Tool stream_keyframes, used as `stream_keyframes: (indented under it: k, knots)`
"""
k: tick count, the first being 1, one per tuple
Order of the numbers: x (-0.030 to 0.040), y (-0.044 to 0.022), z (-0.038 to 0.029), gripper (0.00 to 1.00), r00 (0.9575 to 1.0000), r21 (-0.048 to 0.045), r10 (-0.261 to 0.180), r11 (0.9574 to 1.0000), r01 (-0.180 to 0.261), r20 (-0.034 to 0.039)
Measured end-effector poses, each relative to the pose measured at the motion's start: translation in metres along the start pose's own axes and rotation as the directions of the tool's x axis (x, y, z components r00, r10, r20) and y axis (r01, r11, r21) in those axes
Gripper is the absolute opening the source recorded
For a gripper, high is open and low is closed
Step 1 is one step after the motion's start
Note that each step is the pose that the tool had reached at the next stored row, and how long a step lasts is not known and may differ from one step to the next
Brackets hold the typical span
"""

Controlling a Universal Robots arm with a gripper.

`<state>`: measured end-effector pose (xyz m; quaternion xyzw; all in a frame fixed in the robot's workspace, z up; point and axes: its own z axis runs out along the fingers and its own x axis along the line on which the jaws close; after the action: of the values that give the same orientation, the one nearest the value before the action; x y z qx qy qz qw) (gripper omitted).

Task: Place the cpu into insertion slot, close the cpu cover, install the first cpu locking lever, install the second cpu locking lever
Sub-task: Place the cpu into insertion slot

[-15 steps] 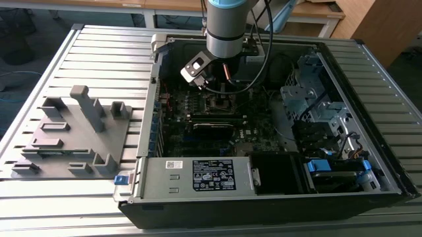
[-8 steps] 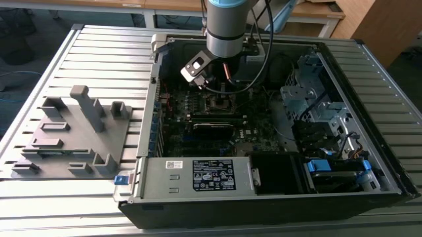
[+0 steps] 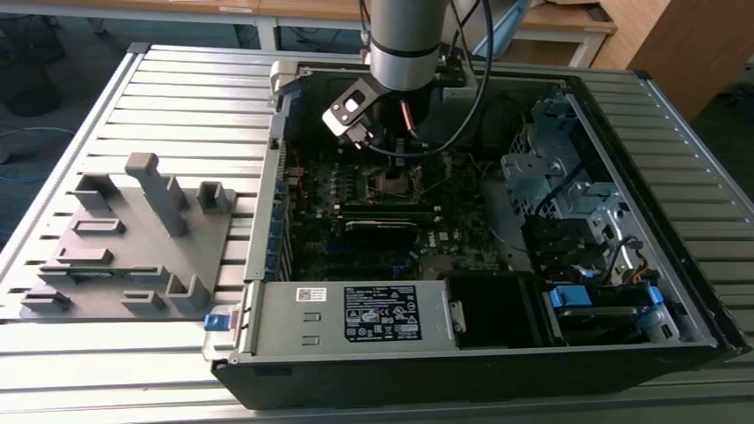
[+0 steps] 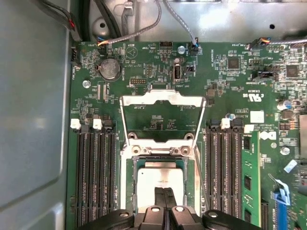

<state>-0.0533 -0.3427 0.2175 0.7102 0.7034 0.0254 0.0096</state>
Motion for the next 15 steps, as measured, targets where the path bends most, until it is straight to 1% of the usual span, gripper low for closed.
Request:
stream_keyframes:
  k: [1,8,11,15]
  knots:
    - [0.0,0.0,-0.0009,0.1,1.0,0.0,0.0,1.0,0.0,0.0]
    - [0.0,0.0,-0.001,0.1,1.0,0.0,0.0,1.0,0.0,0.0]
    - [0.0,0.0001,-0.0012,0.1,1.0,0.0037,0.0,1.0,0.0,0.0003]
    - [0.0,0.0,-0.0011,0.1,1.0,0.0059,0.0,1.0,0.0,0.0001]
